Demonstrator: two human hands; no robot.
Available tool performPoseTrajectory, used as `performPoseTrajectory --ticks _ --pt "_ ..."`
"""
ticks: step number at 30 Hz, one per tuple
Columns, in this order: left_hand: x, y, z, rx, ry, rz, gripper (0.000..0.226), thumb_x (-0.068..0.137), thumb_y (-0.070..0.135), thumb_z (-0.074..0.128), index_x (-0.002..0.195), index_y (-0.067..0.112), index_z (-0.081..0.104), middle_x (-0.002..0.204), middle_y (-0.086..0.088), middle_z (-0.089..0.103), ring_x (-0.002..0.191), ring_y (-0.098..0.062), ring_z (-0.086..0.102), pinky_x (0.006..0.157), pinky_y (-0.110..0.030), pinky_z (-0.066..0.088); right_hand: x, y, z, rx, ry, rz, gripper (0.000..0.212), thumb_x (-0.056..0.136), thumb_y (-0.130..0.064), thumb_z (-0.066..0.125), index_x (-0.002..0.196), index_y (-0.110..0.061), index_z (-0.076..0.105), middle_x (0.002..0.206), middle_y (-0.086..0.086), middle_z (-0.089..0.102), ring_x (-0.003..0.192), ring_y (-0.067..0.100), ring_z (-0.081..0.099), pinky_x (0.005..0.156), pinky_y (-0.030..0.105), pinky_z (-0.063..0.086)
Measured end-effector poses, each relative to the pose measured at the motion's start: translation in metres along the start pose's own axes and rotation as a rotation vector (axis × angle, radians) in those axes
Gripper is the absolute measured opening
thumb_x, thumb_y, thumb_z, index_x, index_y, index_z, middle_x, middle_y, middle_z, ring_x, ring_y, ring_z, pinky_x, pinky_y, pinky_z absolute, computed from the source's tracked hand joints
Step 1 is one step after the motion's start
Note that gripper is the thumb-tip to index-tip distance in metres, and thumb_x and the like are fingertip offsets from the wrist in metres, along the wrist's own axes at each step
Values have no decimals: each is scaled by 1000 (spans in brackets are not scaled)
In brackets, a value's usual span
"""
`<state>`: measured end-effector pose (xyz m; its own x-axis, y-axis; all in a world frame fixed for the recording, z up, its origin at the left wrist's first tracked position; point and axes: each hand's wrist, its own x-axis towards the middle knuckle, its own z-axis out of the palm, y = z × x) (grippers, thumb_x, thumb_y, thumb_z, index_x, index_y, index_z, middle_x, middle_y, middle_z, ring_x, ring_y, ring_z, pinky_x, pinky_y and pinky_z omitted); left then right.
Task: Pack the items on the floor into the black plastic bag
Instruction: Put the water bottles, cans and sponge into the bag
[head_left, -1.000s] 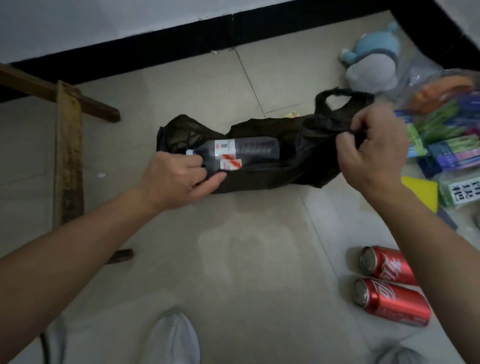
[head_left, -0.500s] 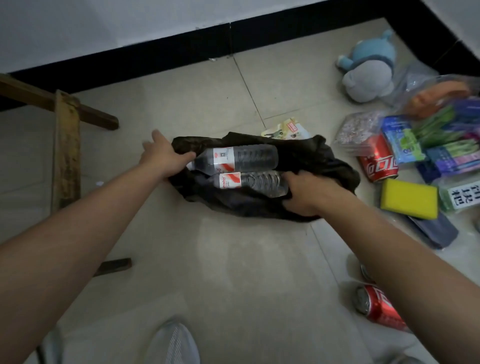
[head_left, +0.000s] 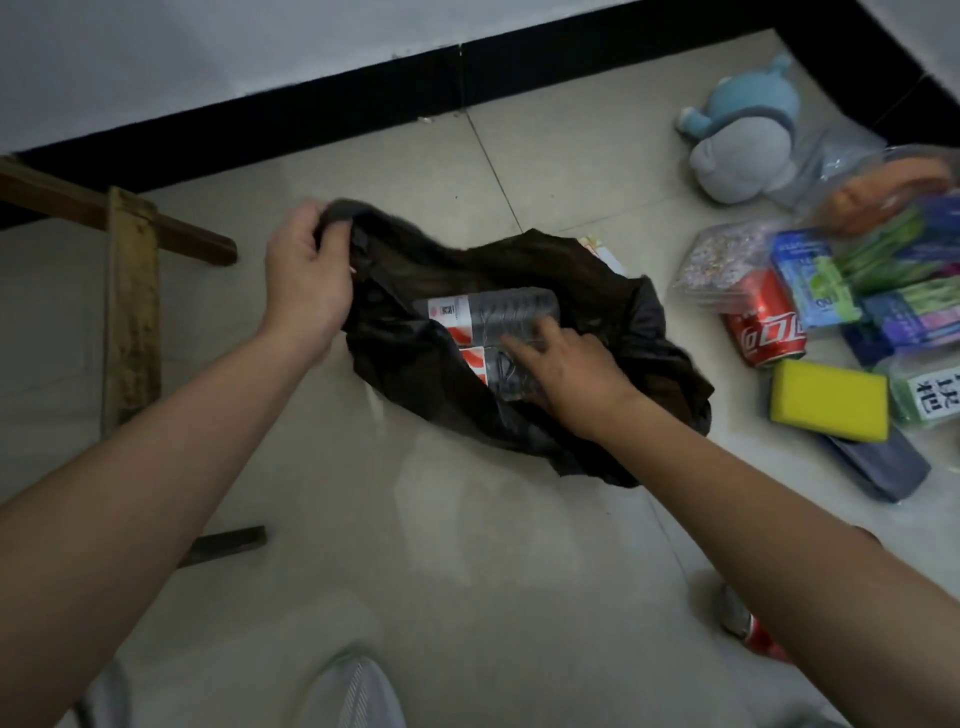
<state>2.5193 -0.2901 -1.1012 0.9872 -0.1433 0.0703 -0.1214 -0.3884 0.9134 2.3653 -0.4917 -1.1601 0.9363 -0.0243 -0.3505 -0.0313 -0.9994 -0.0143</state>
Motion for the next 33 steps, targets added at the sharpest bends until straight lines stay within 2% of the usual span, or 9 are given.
performPoseTrajectory --ticks 7,10,13,17,20,23,26,29,33 --pt "21 82 -34 -269 81 187 34 89 3 42 102 24 66 63 9 52 52 -8 43 48 -27 33 -15 10 -16 -1 -112 -37 62 100 -30 45 155 -35 15 145 17 35 123 36 47 93 42 45" --pt "26 86 -36 -66 38 89 37 86 18 53 122 21 60 98 3 61 85 -6 58 75 -29 56 -20 10 -25 90 -90 -37 63 97 -38 53 153 -31 25 145 13 38 126 34 46 97 43 46" --pt "13 95 -36 421 -42 47 74 77 35 62 145 25 34 142 -8 36 128 -20 38 109 -36 37 -29 14 -34 246 71 -23 63 93 -42 59 149 -25 36 140 9 43 123 29 49 95 43 50" --pt "-32 120 -21 831 204 628 63 81 35 54 140 18 41 143 -22 37 134 -38 35 104 -45 28 -44 21 -37 265 424 -8 40 96 -27 55 134 -15 57 126 7 54 110 27 57 81 41 55" --pt "-37 98 6 817 -126 996 37 89 26 55 123 14 56 119 -15 59 111 -33 54 94 -45 36 -52 30 -32 108 527 96 31 96 -24 53 123 -14 66 113 9 61 97 32 61 75 41 51" --pt "-28 47 21 1209 -535 800 70 83 49 65 143 23 40 146 -19 40 139 -37 31 113 -61 20 -54 48 -25 -35 264 286 59 93 -56 45 140 -21 50 135 16 49 124 36 48 102 47 37" --pt "-19 -6 19 1451 -797 498 121 69 66 72 154 35 -9 160 -18 -15 147 -42 -13 115 -63 -1 -53 71 -18 -117 -68 398 123 64 -88 52 157 -25 1 161 23 -3 148 42 1 116 59 4" --pt "-13 -34 8 1262 -883 367 121 71 67 71 151 42 -17 161 -13 6 146 -38 11 116 -51 17 -40 83 -14 -128 -162 362 145 54 -88 63 153 -25 -22 160 23 -14 148 44 -12 114 64 -3" --pt "0 -48 2 1112 -1035 237 120 67 69 70 148 49 -18 163 -4 0 149 -33 6 120 -50 15 -9 86 -7 96 -178 250 148 53 -75 77 151 -30 -24 161 19 -8 148 42 -5 117 64 3"
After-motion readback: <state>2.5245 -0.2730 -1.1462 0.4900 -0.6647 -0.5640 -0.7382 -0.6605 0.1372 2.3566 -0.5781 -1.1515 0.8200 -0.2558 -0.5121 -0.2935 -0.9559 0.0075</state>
